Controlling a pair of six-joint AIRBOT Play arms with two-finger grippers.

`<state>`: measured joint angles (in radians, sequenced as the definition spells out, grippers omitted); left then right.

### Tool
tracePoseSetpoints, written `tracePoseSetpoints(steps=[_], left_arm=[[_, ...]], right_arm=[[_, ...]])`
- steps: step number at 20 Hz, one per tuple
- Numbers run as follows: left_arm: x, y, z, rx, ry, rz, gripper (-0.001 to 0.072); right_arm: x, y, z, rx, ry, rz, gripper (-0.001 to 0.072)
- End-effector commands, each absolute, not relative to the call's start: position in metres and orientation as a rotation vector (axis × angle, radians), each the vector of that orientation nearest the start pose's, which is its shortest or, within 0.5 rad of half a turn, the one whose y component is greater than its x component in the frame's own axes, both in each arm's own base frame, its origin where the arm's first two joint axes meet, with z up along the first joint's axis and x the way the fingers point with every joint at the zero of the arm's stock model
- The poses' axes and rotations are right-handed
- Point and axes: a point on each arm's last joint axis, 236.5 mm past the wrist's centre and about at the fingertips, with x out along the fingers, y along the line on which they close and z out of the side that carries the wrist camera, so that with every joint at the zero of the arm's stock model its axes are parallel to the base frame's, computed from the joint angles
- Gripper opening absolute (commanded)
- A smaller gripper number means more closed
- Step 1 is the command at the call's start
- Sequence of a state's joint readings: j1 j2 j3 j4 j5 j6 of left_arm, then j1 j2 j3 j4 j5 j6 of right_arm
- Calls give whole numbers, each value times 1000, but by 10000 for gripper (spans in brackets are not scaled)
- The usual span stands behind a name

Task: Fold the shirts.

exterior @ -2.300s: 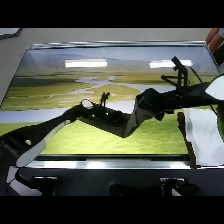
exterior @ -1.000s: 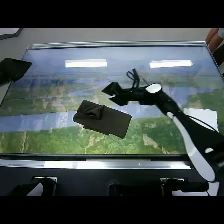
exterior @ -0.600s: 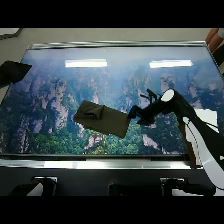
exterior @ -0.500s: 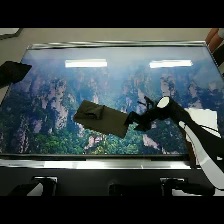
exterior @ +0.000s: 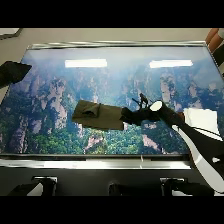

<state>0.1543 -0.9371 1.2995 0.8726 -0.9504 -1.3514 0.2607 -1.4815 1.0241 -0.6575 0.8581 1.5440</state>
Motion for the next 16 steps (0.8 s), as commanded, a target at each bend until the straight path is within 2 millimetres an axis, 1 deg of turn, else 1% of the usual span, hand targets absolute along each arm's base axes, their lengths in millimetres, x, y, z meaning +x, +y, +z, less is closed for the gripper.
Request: tracePoseSetpoints(steps=[1,2,3,4,6,7,8,10,12,14,16], left_arm=[[400,-63,276,-377,474,-339,27],[401,-63,276,-378,475,-339,27],[401,-63,276,-378,475,-339,27],[401,-63,276,-378,475,-339,27],[400,-63,276,-378,475,-339,27],[400,-63,276,-378,475,-339,27],[400,-63,276,-378,475,-339,27],[400,-63,276,-378,475,-339,27],[400,-63,276,-378,475,-339,27],[400,-63,276,-378,475,-339,27],[400,-63,276,-378,477,-340,27]], right_arm=[[405,230,46,705,1193,522,40],[413,210,77,706,1164,508,40],[420,186,104,719,1136,471,40],[427,158,131,736,1101,425,40],[435,102,172,760,1022,340,40],[436,72,188,776,986,296,40],[435,45,199,787,959,255,40],[429,-11,209,818,919,150,40],[421,-62,208,865,884,47,40],[412,-112,208,885,828,-55,41],[401,-153,208,892,776,-137,41]])
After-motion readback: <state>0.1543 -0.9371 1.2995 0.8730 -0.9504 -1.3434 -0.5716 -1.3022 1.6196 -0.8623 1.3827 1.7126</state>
